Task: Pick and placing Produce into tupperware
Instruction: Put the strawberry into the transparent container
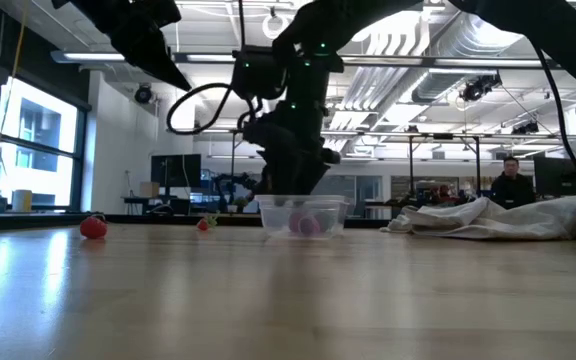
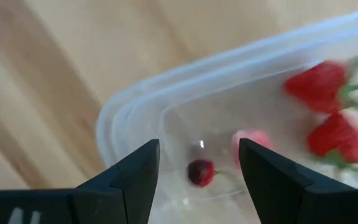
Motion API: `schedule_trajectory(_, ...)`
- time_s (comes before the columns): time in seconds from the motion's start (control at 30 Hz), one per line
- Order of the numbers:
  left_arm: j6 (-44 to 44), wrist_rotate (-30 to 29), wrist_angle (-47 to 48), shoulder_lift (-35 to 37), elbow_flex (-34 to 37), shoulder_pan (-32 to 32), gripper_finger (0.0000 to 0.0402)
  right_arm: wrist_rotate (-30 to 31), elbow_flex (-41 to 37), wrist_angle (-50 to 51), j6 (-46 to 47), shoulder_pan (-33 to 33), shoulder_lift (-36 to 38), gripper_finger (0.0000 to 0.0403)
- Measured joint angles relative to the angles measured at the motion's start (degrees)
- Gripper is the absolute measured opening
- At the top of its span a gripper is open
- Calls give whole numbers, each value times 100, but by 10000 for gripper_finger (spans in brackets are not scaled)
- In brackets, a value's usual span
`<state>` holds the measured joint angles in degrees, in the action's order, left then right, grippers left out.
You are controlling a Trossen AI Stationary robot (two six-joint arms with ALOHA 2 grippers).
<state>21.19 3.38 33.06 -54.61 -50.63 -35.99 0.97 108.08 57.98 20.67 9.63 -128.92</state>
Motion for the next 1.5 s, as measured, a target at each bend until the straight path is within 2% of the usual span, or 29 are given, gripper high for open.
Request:
schedule_trajectory(0.53, -2, 0, 0, 0, 1, 0, 136, -33, -145, 415, -20, -458, 0, 210)
schedule_trajectory(1.17, -1, 0, 2, 0, 1, 0, 136, 101, -138, 650, 45, -510, 22, 210)
schedule_trajectory(1.5, -2, 0, 1, 2, 2, 0, 136, 306, -134, 768, 12, -456, 723, 210)
